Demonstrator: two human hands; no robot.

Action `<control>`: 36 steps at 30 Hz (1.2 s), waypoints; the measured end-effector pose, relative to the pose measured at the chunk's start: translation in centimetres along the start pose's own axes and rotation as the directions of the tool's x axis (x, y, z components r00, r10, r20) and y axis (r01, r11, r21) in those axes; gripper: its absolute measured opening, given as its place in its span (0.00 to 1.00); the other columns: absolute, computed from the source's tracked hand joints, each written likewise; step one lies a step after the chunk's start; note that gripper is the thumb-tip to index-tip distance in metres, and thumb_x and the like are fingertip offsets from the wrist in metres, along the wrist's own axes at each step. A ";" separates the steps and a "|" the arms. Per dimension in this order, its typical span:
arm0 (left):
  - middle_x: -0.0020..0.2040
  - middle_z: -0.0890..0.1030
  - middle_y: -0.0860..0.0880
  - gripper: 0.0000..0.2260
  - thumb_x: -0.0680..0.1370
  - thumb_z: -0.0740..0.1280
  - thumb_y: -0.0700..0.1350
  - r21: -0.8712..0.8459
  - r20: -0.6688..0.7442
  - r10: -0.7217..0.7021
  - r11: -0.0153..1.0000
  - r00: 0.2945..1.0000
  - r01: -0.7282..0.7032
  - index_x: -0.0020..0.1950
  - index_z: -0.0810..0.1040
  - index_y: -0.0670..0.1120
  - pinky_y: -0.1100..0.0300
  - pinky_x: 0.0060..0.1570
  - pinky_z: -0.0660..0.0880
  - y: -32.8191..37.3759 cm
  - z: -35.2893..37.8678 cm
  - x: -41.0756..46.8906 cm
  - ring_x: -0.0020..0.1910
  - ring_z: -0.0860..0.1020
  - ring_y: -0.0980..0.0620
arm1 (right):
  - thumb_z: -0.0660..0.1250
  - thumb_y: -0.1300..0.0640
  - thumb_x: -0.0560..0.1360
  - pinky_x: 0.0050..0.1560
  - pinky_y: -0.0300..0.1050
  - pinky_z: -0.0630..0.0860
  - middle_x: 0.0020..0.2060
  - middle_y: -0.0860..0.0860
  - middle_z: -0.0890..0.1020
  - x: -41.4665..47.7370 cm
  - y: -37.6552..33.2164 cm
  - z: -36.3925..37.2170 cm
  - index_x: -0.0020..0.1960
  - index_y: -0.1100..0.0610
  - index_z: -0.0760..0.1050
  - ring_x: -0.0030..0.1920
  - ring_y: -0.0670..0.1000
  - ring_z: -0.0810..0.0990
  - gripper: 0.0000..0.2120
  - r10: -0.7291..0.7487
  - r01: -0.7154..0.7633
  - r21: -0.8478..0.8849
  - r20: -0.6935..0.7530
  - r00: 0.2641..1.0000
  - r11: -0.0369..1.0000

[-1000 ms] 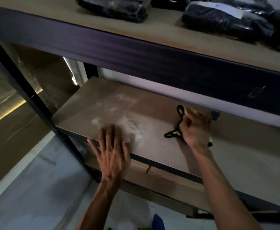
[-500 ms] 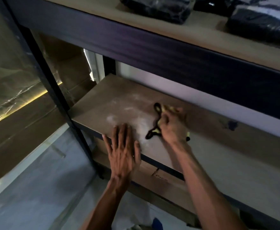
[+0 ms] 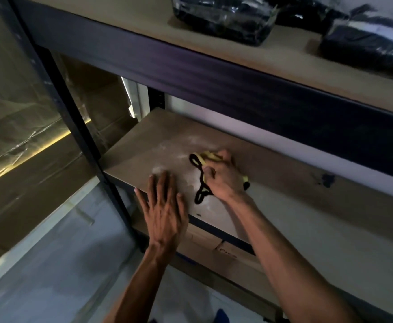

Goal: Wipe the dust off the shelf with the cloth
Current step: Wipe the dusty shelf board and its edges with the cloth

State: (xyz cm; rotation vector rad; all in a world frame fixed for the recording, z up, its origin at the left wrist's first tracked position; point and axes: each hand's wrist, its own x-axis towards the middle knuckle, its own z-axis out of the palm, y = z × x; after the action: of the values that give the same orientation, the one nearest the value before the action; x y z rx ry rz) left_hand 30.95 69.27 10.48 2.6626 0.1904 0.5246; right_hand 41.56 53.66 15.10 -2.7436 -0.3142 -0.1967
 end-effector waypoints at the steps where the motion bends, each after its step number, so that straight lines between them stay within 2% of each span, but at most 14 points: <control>1: 0.79 0.64 0.44 0.26 0.84 0.47 0.55 0.002 -0.002 0.004 1.000 1.000 -0.004 0.80 0.63 0.46 0.32 0.77 0.44 -0.1 0.0 0.0 0.81 0.53 0.42 | 0.59 0.48 0.80 0.60 0.48 0.73 0.60 0.50 0.67 0.3 0.7 -0.3 0.57 0.48 0.79 0.58 0.55 0.71 0.12 -0.036 0.036 0.044 0.005 0.999 0.998; 5: 0.80 0.63 0.44 0.26 0.84 0.47 0.55 0.016 0.016 -0.003 1.000 1.000 0.002 0.80 0.61 0.47 0.34 0.78 0.43 0.0 -0.2 0.0 0.81 0.53 0.43 | 0.65 0.59 0.74 0.58 0.52 0.71 0.50 0.58 0.79 3.2 4.5 -2.1 0.48 0.56 0.81 0.54 0.61 0.74 0.07 0.129 -0.106 0.092 -0.306 0.943 0.990; 9: 0.81 0.61 0.45 0.27 0.84 0.45 0.57 0.029 0.038 -0.019 0.999 0.999 0.018 0.81 0.59 0.49 0.35 0.78 0.42 0.2 -0.1 0.1 0.82 0.50 0.44 | 0.60 0.54 0.76 0.64 0.57 0.66 0.58 0.61 0.77 5.8 6.3 -2.0 0.50 0.54 0.79 0.61 0.64 0.72 0.10 0.413 -0.412 0.062 -0.255 0.874 0.909; 11: 0.81 0.60 0.46 0.28 0.84 0.43 0.58 0.020 0.041 -0.026 0.999 0.999 0.025 0.81 0.59 0.49 0.35 0.78 0.41 0.3 -0.1 0.1 0.82 0.49 0.45 | 0.61 0.54 0.76 0.63 0.56 0.67 0.59 0.58 0.78 5.9 4.8 -1.2 0.53 0.52 0.80 0.60 0.63 0.73 0.11 0.304 -0.310 0.006 -0.213 0.929 0.951; 13: 0.81 0.60 0.46 0.28 0.84 0.42 0.59 0.018 0.043 -0.016 1.000 0.999 0.016 0.81 0.59 0.49 0.36 0.78 0.39 0.1 -0.2 0.0 0.82 0.49 0.45 | 0.60 0.55 0.75 0.61 0.54 0.69 0.57 0.53 0.80 5.4 2.7 0.0 0.53 0.51 0.80 0.59 0.59 0.73 0.12 0.057 -0.065 -0.056 -0.137 0.989 0.996; 18: 0.81 0.59 0.47 0.27 0.84 0.43 0.58 0.013 0.049 -0.013 1.000 0.999 0.013 0.81 0.58 0.49 0.36 0.78 0.39 -0.1 -0.1 -0.1 0.82 0.48 0.46 | 0.61 0.49 0.77 0.60 0.49 0.72 0.58 0.50 0.70 3.8 1.1 0.2 0.52 0.48 0.79 0.57 0.56 0.72 0.10 -0.221 0.220 0.020 0.092 0.971 0.975; 20: 0.82 0.59 0.47 0.27 0.84 0.44 0.57 0.016 0.048 -0.012 1.000 0.999 0.011 0.81 0.58 0.50 0.36 0.78 0.40 -0.2 0.0 0.0 0.82 0.48 0.46 | 0.60 0.47 0.76 0.59 0.51 0.73 0.56 0.52 0.72 3.1 1.8 -1.2 0.50 0.50 0.80 0.55 0.57 0.74 0.12 -0.218 0.215 0.090 0.023 0.976 0.972; 22: 0.82 0.58 0.48 0.27 0.84 0.44 0.58 0.021 0.053 -0.010 1.000 0.999 0.009 0.81 0.57 0.50 0.36 0.78 0.40 -0.2 0.1 0.0 0.82 0.47 0.46 | 0.63 0.52 0.75 0.56 0.55 0.75 0.50 0.57 0.77 2.9 3.5 -2.7 0.48 0.53 0.82 0.51 0.60 0.76 0.10 -0.124 0.155 0.156 -0.197 0.973 0.975; 24: 0.82 0.57 0.48 0.27 0.84 0.43 0.58 0.025 0.063 -0.009 1.000 0.998 0.007 0.82 0.57 0.50 0.36 0.78 0.39 -0.3 0.2 0.0 0.82 0.47 0.46 | 0.65 0.58 0.73 0.57 0.56 0.74 0.49 0.59 0.80 2.3 5.2 -4.1 0.49 0.56 0.83 0.52 0.62 0.77 0.09 0.037 -0.012 0.082 -0.318 0.947 0.997; 27: 0.82 0.58 0.48 0.27 0.84 0.44 0.57 0.025 0.062 -0.014 1.000 0.998 0.012 0.81 0.57 0.50 0.35 0.78 0.39 -0.2 0.1 0.0 0.82 0.47 0.46 | 0.61 0.52 0.77 0.63 0.55 0.70 0.58 0.57 0.73 1.4 6.0 -4.0 0.53 0.53 0.79 0.59 0.63 0.73 0.10 0.336 -0.358 -0.057 -0.231 0.913 0.932; 29: 0.82 0.58 0.47 0.26 0.84 0.45 0.57 0.019 0.059 -0.011 1.000 0.998 0.010 0.81 0.57 0.50 0.35 0.78 0.40 -0.1 0.0 -0.1 0.82 0.47 0.46 | 0.58 0.46 0.78 0.63 0.54 0.71 0.62 0.55 0.71 0.8 4.6 -2.8 0.58 0.48 0.76 0.60 0.62 0.72 0.13 0.314 -0.326 -0.096 -0.121 0.942 0.941; 31: 0.82 0.57 0.47 0.26 0.84 0.46 0.56 0.005 0.057 -0.005 1.000 0.998 0.005 0.81 0.56 0.49 0.34 0.78 0.40 -0.2 0.0 -0.1 0.82 0.47 0.45 | 0.56 0.43 0.78 0.59 0.52 0.74 0.62 0.53 0.70 0.2 2.0 -1.5 0.60 0.45 0.74 0.58 0.60 0.73 0.15 0.165 -0.168 -0.079 -0.046 0.985 0.983; 34: 0.82 0.54 0.48 0.26 0.84 0.45 0.57 -0.001 0.069 0.000 1.000 0.998 0.000 0.82 0.54 0.50 0.34 0.77 0.40 -0.3 -0.1 -0.1 0.82 0.45 0.45 | 0.57 0.44 0.80 0.55 0.48 0.73 0.61 0.51 0.68 -0.8 -1.2 -1.0 0.62 0.43 0.75 0.57 0.55 0.72 0.13 0.003 -0.002 -0.018 0.038 0.999 1.000; 36: 0.82 0.54 0.48 0.27 0.84 0.44 0.58 -0.008 0.078 0.007 1.000 0.997 -0.007 0.82 0.54 0.50 0.35 0.78 0.39 -0.3 -0.4 -0.2 0.82 0.45 0.46 | 0.59 0.46 0.81 0.55 0.46 0.71 0.59 0.50 0.68 -0.5 -1.1 -1.8 0.61 0.44 0.77 0.57 0.54 0.73 0.13 -0.015 0.010 0.070 0.083 0.996 0.997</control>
State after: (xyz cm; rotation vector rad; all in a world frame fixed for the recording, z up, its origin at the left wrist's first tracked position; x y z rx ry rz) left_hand 30.62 69.66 10.59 2.6716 0.1556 0.4212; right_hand 40.61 53.85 16.98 -2.6860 -0.3541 -0.0728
